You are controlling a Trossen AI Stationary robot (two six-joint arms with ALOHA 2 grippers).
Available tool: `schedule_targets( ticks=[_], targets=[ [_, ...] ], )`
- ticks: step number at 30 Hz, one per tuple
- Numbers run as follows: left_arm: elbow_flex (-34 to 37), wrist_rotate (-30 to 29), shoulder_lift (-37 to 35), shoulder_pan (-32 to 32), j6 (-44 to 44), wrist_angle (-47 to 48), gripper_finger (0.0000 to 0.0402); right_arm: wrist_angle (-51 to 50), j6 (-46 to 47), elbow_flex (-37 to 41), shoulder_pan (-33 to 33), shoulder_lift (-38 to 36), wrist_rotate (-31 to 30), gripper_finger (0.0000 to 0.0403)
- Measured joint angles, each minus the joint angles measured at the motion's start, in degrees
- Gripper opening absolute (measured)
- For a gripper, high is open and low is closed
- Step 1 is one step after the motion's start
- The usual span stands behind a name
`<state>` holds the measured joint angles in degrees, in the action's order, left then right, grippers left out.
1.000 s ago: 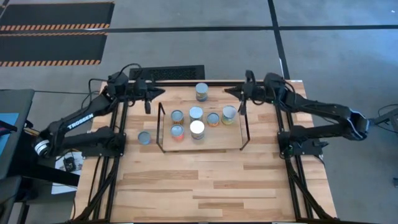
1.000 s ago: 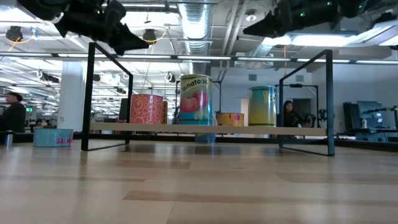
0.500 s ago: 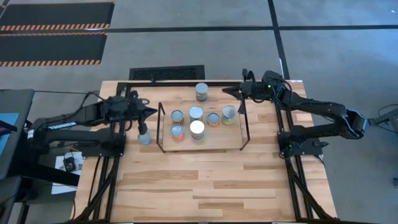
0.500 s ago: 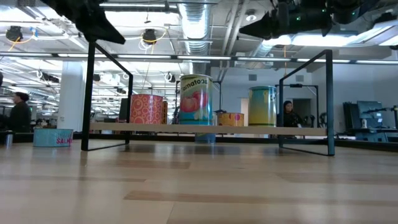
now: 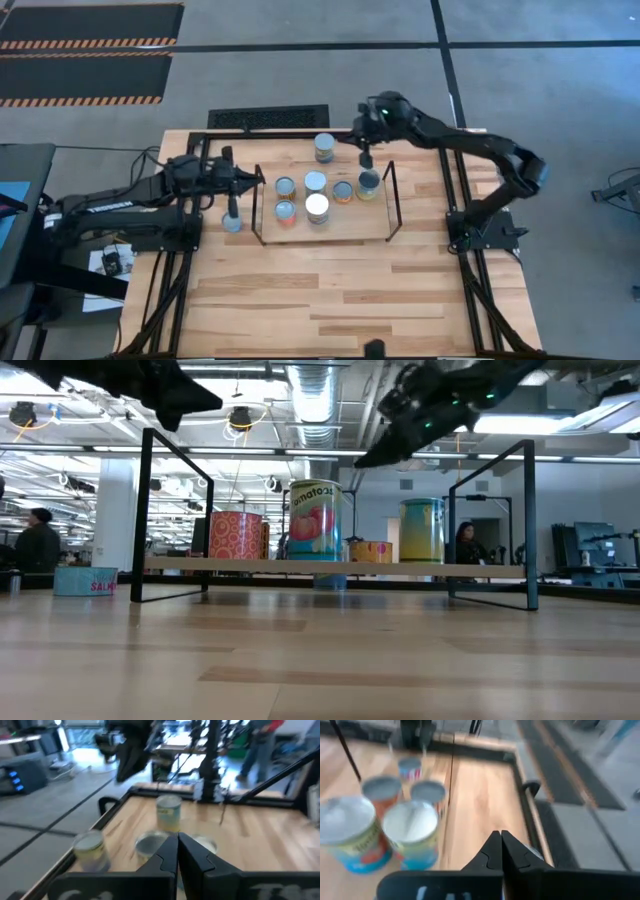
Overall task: Pick and place cans onto a shelf
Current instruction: Put the peas can on the shelf aligned with the carrots can
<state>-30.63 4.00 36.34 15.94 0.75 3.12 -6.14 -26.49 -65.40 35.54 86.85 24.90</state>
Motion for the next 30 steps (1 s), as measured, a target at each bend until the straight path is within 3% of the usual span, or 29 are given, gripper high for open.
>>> schedule_targets(
  ticks=[3,9,16,24,30],
  targets=[
    [1.37,7.48,0.00,4.88,0.48,-4.36,0.0000,-6.89,-3.49,-6.02,0.25,5.07,1.09,0.0007],
    [1.44,16.75,0.65,14.07,3.87,-8.11,0.0000,-17.18,-6.32,-16.52,0.08,13.25,1.17,0.0020],
    [1.90,25.90,6.87,21.87,5.07,-13.03,0.0000,-25.62,-9.22,-24.29,-0.38,20.97,0.13,0.0092],
    [1.92,28.73,14.27,25.52,5.66,-19.55,0.0000,-26.58,-15.55,-27.39,-1.48,26.14,-8.11,0.0169],
    [1.92,28.73,14.76,27.15,5.68,-19.50,0.0000,-25.99,-19.29,-27.30,-1.32,28.97,-13.37,0.0180]
  ],
)
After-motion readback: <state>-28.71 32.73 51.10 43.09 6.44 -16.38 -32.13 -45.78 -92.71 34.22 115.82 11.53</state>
